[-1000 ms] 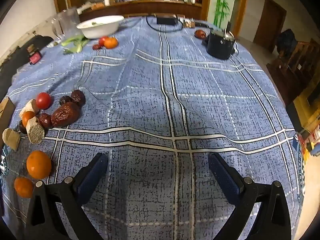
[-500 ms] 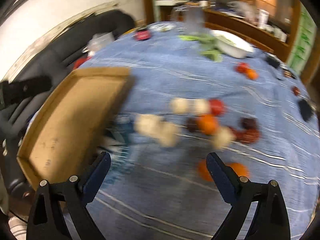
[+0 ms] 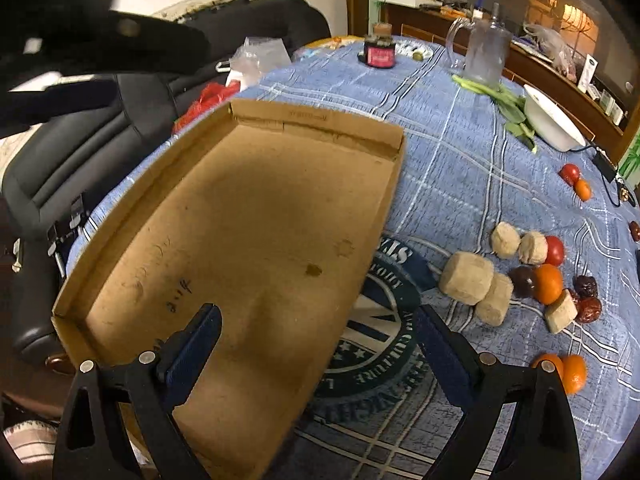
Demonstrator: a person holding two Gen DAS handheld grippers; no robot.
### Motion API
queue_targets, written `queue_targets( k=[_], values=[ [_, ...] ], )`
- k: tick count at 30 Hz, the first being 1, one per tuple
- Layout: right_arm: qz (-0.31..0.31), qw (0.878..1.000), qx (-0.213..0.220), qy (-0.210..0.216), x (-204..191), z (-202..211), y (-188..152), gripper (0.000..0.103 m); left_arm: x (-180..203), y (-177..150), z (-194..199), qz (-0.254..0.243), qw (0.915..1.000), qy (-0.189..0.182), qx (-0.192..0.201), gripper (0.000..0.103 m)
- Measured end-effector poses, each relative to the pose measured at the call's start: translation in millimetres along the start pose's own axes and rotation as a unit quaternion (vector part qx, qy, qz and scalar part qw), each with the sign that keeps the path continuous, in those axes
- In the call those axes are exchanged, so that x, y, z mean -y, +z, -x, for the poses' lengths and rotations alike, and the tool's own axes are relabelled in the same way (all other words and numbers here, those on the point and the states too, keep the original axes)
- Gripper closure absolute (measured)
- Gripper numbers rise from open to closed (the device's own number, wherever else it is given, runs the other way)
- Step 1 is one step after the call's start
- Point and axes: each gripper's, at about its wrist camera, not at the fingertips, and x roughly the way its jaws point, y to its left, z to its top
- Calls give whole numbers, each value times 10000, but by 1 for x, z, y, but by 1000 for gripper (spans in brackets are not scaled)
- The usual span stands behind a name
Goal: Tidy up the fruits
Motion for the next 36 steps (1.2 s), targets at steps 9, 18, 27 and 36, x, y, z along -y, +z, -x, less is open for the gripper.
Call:
queue_targets(
  k=[9, 18, 27, 36],
  values=[
    [-1515, 9842, 312, -860, 122, 54, -38, 5, 78, 1, -34, -632, 9932, -880, -423, 22],
    [-2449, 9644, 105, -989, 209, 68, -83, 35, 142, -31, -73, -1228, 9737, -1482, -1215, 37],
    [-2237, 9723, 33, -670, 219, 52, -77, 35, 149, -36, -98, -1219, 9699, -1435, -1543, 58],
    [-2102, 9768, -81, -401, 221, 33, -69, 35, 151, -28, -120, -1190, 9714, -1362, -1537, 71]
  ],
)
